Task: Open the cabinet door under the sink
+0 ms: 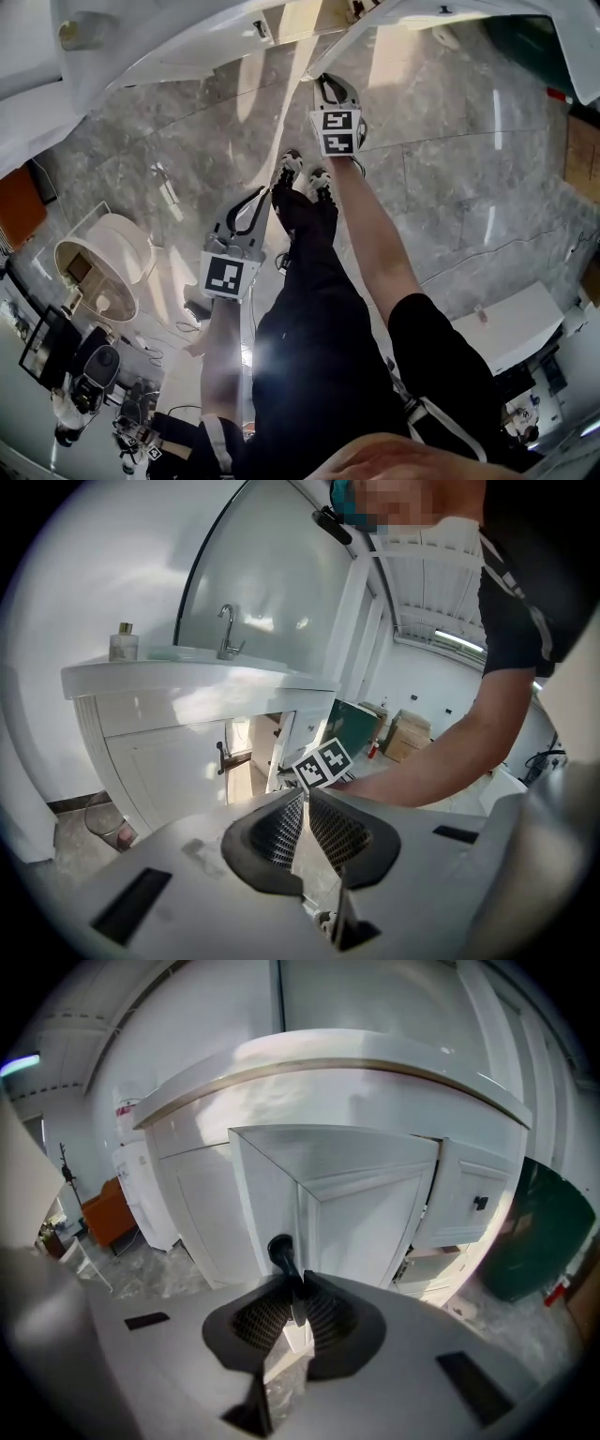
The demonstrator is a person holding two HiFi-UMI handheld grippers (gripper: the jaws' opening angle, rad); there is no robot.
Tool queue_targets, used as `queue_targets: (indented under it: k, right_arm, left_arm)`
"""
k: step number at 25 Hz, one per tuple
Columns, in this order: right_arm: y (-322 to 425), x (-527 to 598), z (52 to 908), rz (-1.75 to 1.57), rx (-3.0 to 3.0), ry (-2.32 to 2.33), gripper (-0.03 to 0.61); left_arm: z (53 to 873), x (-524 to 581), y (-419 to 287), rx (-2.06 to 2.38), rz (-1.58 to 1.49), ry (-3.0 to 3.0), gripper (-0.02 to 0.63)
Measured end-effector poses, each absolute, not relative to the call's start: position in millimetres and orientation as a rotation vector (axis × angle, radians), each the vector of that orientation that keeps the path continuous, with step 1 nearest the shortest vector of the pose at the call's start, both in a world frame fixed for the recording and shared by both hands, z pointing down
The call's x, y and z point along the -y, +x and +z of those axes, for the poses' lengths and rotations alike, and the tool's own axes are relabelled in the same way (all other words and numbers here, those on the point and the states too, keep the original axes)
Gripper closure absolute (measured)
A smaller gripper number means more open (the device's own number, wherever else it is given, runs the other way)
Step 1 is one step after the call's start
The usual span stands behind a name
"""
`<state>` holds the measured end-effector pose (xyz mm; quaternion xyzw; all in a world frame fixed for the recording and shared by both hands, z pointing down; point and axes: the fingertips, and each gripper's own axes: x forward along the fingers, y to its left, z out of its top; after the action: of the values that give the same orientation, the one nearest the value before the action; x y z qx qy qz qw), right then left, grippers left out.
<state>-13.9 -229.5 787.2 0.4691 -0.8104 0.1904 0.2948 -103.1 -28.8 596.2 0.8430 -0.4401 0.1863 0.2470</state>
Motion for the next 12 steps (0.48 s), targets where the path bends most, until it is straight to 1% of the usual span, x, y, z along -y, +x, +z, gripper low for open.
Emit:
queue_targets:
  k: [6, 12]
  right_arm:
    - [39.2, 200.8, 793.8, 0.478, 2.134, 1.185, 0.486]
    - [96.1, 196.5, 792.7, 0.460, 2.113, 1.182, 0.488]
  left_arm:
    - [597.2, 24.3, -77.4, 1.161, 0.505, 2.278, 0.586]
    - [591.1, 56.5, -31.7, 1.096, 0.494, 2.350, 0.586]
